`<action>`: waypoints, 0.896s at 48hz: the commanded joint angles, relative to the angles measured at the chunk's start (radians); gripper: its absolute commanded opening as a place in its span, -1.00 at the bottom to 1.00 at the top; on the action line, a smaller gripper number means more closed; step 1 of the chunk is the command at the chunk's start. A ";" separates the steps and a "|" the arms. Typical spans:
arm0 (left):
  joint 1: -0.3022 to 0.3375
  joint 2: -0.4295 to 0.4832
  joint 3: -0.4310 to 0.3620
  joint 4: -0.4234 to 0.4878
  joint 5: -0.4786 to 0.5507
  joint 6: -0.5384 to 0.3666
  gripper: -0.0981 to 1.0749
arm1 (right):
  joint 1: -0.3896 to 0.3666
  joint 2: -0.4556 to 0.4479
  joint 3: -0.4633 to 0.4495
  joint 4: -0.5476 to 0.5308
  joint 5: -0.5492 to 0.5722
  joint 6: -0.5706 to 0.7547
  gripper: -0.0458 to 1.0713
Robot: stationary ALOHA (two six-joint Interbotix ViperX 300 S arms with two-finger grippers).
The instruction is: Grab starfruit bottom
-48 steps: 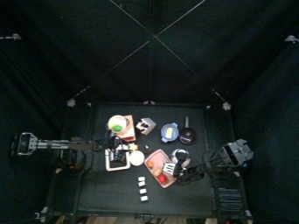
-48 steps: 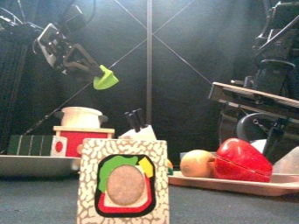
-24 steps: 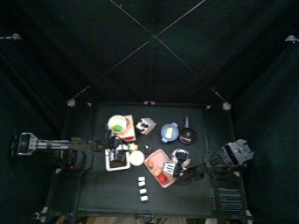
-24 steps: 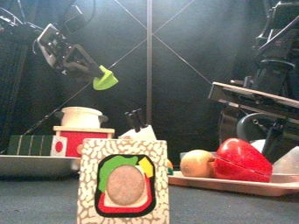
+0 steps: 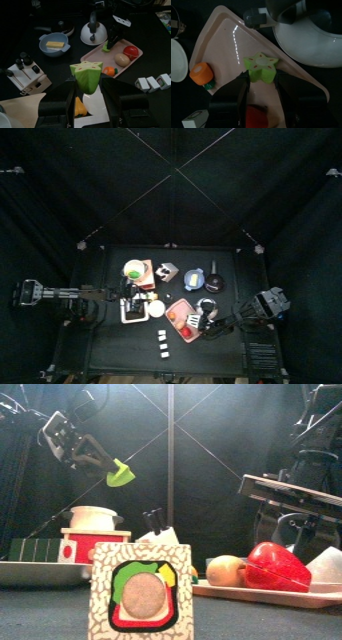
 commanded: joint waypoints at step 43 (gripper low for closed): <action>0.002 -0.002 0.000 -0.002 -0.008 0.003 0.19 | -0.238 -0.198 0.123 -0.511 -0.640 -0.006 0.22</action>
